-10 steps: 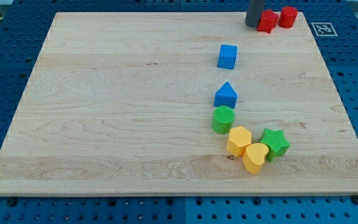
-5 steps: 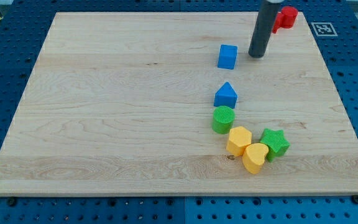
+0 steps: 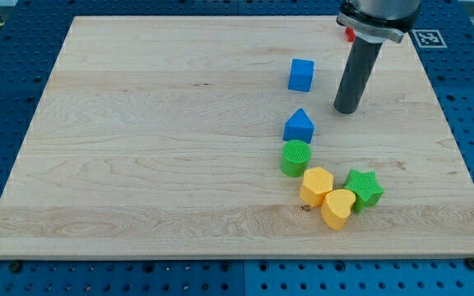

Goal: Slide the green blocks to the bottom left of the triangle

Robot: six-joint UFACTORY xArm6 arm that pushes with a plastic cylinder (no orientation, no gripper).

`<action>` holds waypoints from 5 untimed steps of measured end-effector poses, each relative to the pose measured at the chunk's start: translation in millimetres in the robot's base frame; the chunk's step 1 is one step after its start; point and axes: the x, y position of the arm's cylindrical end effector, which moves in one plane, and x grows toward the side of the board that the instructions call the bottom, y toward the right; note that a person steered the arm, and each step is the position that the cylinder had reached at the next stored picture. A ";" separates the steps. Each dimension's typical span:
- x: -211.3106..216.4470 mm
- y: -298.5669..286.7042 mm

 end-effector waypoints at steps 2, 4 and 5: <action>-0.4 0.0; -1.8 0.0; 7.0 0.0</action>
